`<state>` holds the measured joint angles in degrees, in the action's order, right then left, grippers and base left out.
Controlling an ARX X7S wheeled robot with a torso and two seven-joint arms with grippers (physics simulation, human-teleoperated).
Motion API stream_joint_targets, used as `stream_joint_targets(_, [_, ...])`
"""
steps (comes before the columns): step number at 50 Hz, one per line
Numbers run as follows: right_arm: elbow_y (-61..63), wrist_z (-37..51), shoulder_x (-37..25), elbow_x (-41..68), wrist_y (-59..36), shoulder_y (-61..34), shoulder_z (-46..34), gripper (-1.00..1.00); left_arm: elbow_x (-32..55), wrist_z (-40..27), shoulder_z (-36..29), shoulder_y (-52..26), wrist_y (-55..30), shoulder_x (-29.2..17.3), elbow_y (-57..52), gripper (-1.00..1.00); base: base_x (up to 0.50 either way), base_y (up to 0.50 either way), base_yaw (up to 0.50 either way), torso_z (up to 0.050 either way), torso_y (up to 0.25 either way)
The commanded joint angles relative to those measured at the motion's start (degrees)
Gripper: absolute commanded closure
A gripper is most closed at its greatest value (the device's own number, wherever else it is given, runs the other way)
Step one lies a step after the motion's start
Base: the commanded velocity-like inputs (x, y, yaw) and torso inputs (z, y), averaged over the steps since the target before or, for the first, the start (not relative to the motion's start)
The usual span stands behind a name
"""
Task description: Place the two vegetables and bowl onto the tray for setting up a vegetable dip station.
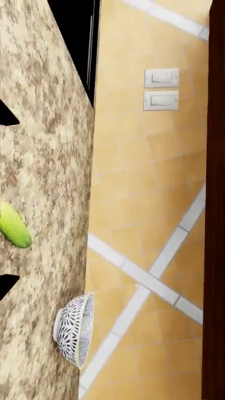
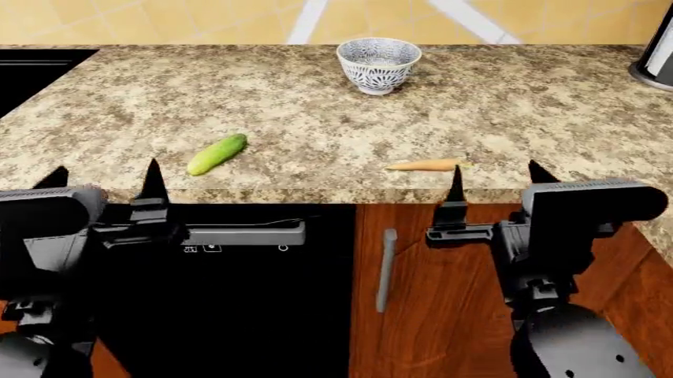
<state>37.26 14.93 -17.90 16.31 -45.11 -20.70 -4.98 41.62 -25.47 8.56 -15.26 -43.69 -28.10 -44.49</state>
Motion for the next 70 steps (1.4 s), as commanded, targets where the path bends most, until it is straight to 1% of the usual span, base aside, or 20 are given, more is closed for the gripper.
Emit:
stream_joint_targets(1, [-2.27, -0.41, -0.66, 8.44, -37.0, -34.81, 4.74, -1.0, 33.11, -15.11, 6.88, -36.52, -30.15, -13.95, -1.37, -1.0, 0.0, 0.0, 0.0, 0.0, 0.0])
stream_joint_targets(2, [-5.29, -0.86, -0.16, 8.76, -38.46, -39.13, 4.29, -1.0, 32.93, -15.61, 4.83, -40.7, -31.0, -13.48, 2.0, -1.0, 0.0, 0.0, 0.0, 0.0, 0.0])
stream_joint_targets(4, [-9.88, -0.76, -0.65, 7.68, -37.95, -44.29, 2.33, -1.0, 33.55, -15.48, 2.02, -45.78, -32.18, -12.48, 6.23, -1.0, 0.0, 0.0, 0.0, 0.0, 0.0])
stream_joint_targets(6, [-14.44, -0.92, -0.4, 7.31, -38.46, -49.17, 2.35, -1.0, 34.07, -16.42, 1.45, -49.74, -31.47, -9.33, 12.1, -1.0, 0.0, 0.0, 0.0, 0.0, 0.0])
stream_joint_targets(7, [-15.73, -0.86, -0.34, 7.28, -39.33, -50.91, 2.47, -1.0, 31.27, -14.64, -1.57, -51.84, -31.43, -9.72, 13.57, -1.0, 0.0, 0.0, 0.0, 0.0, 0.0])
stream_joint_targets(10, [-17.38, -0.1, -1.72, 6.3, -40.41, -53.4, -0.31, -1.0, 30.03, -13.53, -4.67, -55.69, -32.48, -9.22, 18.08, -1.0, 0.0, 0.0, 0.0, 0.0, 0.0])
stream_joint_targets(11, [-17.03, 0.16, -1.21, 6.53, -41.47, -53.67, -0.13, -1.0, 26.92, -12.75, -6.62, -55.88, -31.22, -9.58, 18.1, -1.0, 0.0, 0.0, 0.0, 0.0, 0.0])
stream_joint_targets(16, [-18.77, -1.29, -0.21, 7.7, -39.71, -54.73, 0.63, -1.0, 24.0, -10.95, -7.43, -56.33, -28.95, -9.72, 22.11, -1.0, 0.14, 0.0, 0.0, 0.0, 0.0])
stream_joint_targets(39, [-18.33, -1.8, -0.73, 9.37, -39.06, -53.73, 0.87, -1.0, 28.48, -11.7, -5.51, -54.28, -30.1, -10.46, 21.46, -1.0, 0.49, 0.0, 0.0, 0.0, 0.0])
stream_joint_targets(43, [-17.88, -1.37, -1.12, 9.65, -40.73, -53.23, 1.19, -1.0, 30.32, -13.13, -4.72, -54.48, -31.04, -10.43, 20.97, -1.0, 0.48, 0.0, 0.0, 0.0, 0.0])
stream_joint_targets(50, [-17.81, -1.06, -2.57, 9.58, -41.46, -52.85, -1.11, -1.0, 30.93, -13.02, -5.88, -55.34, -31.92, -10.6, 21.62, -1.0, 0.06, 0.0, 0.0, 0.0, 0.002])
stream_joint_targets(53, [-17.2, -1.02, -3.21, 9.88, -41.83, -52.53, -1.63, -1.0, 33.22, -13.34, -5.64, -55.92, -33.13, -10.56, 21.89, -1.0, 0.0, 0.0, 0.0, 0.0, 0.0])
stream_joint_targets(54, [-17.16, -1.08, -3.43, 9.99, -41.77, -52.14, -1.42, -1.0, 35.27, -11.79, -6.77, -56.25, -35.17, -11.21, 22.47, -1.0, 0.0, 0.0, 0.0, 0.0, 0.0])
stream_joint_targets(55, [-16.78, -1.16, -3.51, 10.27, -42.07, -52.12, -1.46, -1.0, 36.2, -12.6, -6.88, -56.71, -36.03, -11.29, 22.58, -1.0, 0.0, 0.0, 0.0, 0.0, 0.0])
stream_joint_targets(56, [-17.0, -1.18, -3.49, 10.38, -41.95, -51.96, -0.97, -1.0, 41.48, -14.36, -5.79, -58.14, -37.77, -10.96, 23.83, -1.0, 0.0, 0.0, 0.0, 0.0, 0.0])
stream_joint_targets(58, [-16.94, -0.98, -3.28, 10.62, -42.35, -52.08, -0.57, -1.0, 46.34, -16.41, -7.62, -60.11, -41.21, -11.31, 25.99, -1.0, 0.0, 0.0, 0.0, 0.0, 0.0])
stream_joint_targets(62, [-17.56, -1.21, -3.58, 11.18, -42.43, -51.73, -2.08, -1.0, 53.0, -16.93, -10.96, -61.4, -43.87, -11.68, 29.29, -1.0, 0.0, 0.0, 0.0, 0.0, 0.0])
stream_joint_targets(63, [-17.36, -1.21, -3.38, 11.47, -42.56, -51.7, -1.94, -1.0, 52.13, -14.66, -11.61, -61.77, -44.0, -11.76, 29.03, -1.0, 0.0, 0.0, 0.0, 0.0, 0.0])
stream_joint_targets(67, [-17.59, -1.19, -3.59, 11.71, -41.58, -50.89, -1.88, -1.0, 55.63, -12.24, -13.4, -62.58, -44.13, -11.93, 30.49, -1.0, 0.0, 0.0, 0.0, 0.0, 0.0])
stream_joint_targets(70, [-17.89, -1.13, -3.79, 11.74, -40.89, -50.18, -1.84, -1.0, 53.71, -10.62, -14.02, -62.33, -43.13, -11.87, 29.78, -1.0, 0.0, 0.0, 0.0, 0.0, 0.0])
